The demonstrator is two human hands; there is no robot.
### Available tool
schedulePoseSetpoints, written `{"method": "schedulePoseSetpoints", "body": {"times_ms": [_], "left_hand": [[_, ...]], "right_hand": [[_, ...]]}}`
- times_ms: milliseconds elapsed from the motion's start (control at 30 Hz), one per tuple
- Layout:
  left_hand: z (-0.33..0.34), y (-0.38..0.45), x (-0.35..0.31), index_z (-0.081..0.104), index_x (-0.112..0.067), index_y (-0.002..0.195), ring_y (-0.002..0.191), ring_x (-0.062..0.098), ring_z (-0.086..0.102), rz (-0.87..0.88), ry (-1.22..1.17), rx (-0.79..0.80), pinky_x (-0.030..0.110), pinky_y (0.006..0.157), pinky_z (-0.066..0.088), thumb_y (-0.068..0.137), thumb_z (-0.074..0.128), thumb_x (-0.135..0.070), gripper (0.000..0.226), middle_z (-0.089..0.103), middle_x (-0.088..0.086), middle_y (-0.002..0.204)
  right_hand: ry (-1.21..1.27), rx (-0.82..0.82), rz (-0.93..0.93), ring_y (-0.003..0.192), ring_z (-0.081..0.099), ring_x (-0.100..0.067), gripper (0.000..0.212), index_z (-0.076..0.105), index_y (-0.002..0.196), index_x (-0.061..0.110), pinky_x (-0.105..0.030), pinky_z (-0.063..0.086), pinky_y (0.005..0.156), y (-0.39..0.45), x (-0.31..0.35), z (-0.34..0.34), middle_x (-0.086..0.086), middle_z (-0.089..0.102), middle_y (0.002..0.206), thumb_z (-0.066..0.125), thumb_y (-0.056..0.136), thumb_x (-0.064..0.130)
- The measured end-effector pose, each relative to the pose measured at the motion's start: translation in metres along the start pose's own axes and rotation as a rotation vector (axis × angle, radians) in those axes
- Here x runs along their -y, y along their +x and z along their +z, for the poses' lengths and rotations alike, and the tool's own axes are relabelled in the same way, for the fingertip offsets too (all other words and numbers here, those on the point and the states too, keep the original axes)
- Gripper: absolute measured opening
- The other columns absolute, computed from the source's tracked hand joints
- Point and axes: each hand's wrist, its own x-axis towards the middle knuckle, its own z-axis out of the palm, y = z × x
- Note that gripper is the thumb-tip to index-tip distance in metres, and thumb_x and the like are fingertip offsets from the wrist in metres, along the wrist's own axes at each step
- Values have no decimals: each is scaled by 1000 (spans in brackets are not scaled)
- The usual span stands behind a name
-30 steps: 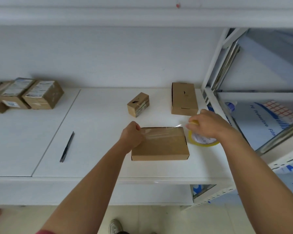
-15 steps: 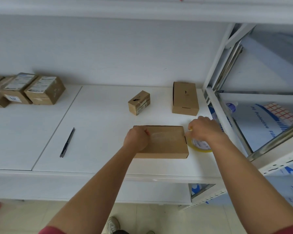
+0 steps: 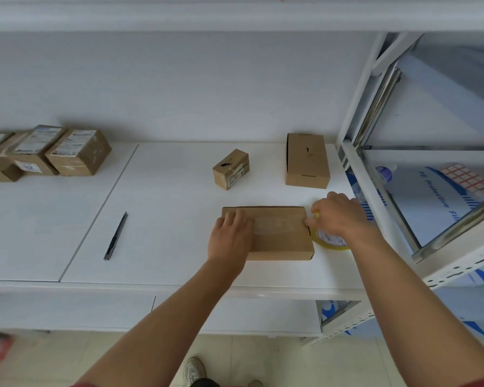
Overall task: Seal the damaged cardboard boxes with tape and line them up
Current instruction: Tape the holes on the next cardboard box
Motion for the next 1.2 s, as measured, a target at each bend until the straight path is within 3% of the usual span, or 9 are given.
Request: {"method": "schedulePoseSetpoints", "body": {"times_ms": [100, 233, 333, 500, 633, 800, 967, 1100, 1200], "left_hand": [[-1, -6, 4, 44, -14, 137, 122, 24, 50, 55, -68, 55, 32, 92, 45, 96, 50, -12, 41, 45, 5, 142], [-1, -13, -9, 21, -4, 153, 149, 29, 21, -8, -120, 188, 40, 118, 24, 100, 30, -48, 69, 22, 15, 161], [-2, -5, -17, 22, -8, 150, 148, 38, 15, 28, -69, 154, 47, 122, 13, 84, 38, -76, 97, 18, 20, 160], [7, 28, -8, -8, -36, 155, 149, 37, -18, 335, -21, 249, 54, 120, -7, 75, 49, -85, 110, -18, 12, 163], [14, 44, 4, -6, -46, 152, 148, 36, 5, 363, -39, 203, 53, 117, 10, 69, 52, -87, 110, -5, 8, 165], [9, 61, 3, -5, -34, 153, 139, 33, 17, 347, 20, 243, 51, 112, 17, 55, 52, -93, 128, 16, 7, 159], [2, 57, 12, 10, -29, 154, 147, 35, 8, 395, -104, 188, 53, 121, 5, 57, 52, -92, 123, 25, 7, 151], [-17, 46, 35, 9, -36, 153, 136, 24, 26, 335, -305, 101, 43, 115, 18, 56, 61, -86, 121, 25, -1, 147], [-31, 34, 55, 5, -40, 153, 138, 22, 24, 272, -376, 46, 44, 115, 18, 56, 63, -86, 122, 21, -4, 150]], "right_hand": [[-4, -14, -8, 106, 49, -25, 27, 65, 99, 27, -34, 29, 79, -1, 0, 1, -1, 45, 97, 54, 89, 50], [-7, -26, -11, 102, 49, -24, 27, 64, 98, 28, -34, 30, 78, -3, -2, 2, -1, 45, 97, 53, 89, 50], [-11, -39, -7, 93, 44, -21, 29, 66, 97, 26, -34, 30, 77, -4, -2, 3, 0, 49, 94, 53, 89, 50], [-19, -35, -32, 106, 48, -26, 32, 65, 105, 29, -37, 29, 79, -10, -3, 7, -1, 51, 101, 49, 91, 53], [-10, -36, -39, 108, 49, -25, 41, 65, 111, 30, -36, 30, 77, -12, -10, 10, -1, 51, 103, 48, 89, 62], [60, 19, -66, 113, 47, -24, 63, 58, 124, 34, -35, 32, 76, -16, -19, 9, 1, 50, 109, 56, 77, 77], [146, 159, -77, 120, 47, -25, 69, 31, 147, 38, -33, 42, 84, -23, -40, -2, -4, 47, 135, 65, 87, 34], [405, -43, -159, 88, 53, -12, 65, 34, 125, 54, -30, 44, 62, -31, -46, -23, 3, 49, 116, 60, 85, 8], [486, -159, -261, 90, 52, -16, 65, 37, 115, 60, -32, 44, 64, -31, -37, -38, 8, 47, 113, 55, 86, 4]]}}
